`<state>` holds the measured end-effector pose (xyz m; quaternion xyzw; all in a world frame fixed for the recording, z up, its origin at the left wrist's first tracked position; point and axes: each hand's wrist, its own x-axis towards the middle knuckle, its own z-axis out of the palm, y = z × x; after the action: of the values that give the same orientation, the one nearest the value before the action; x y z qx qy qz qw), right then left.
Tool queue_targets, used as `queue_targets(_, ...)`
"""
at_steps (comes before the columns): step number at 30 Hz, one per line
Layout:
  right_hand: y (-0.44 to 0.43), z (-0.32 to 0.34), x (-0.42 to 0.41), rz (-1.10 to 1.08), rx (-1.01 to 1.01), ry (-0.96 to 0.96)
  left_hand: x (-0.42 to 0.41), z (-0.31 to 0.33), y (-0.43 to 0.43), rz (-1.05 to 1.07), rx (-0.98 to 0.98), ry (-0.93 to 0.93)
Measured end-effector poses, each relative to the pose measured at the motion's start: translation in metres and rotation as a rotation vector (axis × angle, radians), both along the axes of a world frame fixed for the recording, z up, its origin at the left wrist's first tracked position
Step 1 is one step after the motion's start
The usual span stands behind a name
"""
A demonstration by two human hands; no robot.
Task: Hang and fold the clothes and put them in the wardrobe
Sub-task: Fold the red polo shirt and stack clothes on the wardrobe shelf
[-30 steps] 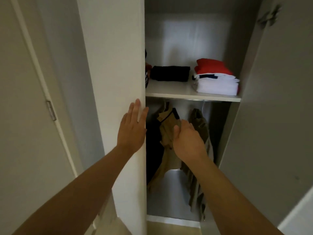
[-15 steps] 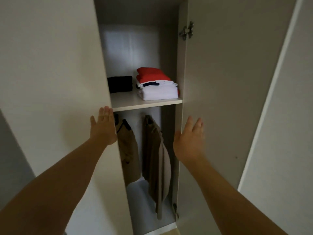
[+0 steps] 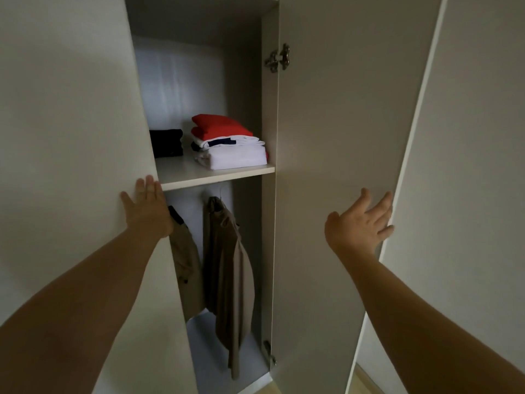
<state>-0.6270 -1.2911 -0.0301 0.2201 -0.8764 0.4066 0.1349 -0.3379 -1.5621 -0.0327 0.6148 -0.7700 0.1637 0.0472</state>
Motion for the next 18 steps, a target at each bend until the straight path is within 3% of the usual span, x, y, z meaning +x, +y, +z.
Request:
queue_targets(4, 0.004, 0.006, -0.015, -0.124, -0.061, -0.104, 0.004, -0.003, 0.004, -0.051, 0.002, 0.012)
queue_targets(9, 0.000, 0.011, -0.026, -0.088, -0.038, -0.232, 0.021, 0.007, -0.002, -0.082, 0.020, -0.088)
queue_targets(18, -0.008, -0.023, 0.030, -0.126, -0.202, 0.021, 0.024, -0.003, -0.011, -0.104, -0.001, -0.073)
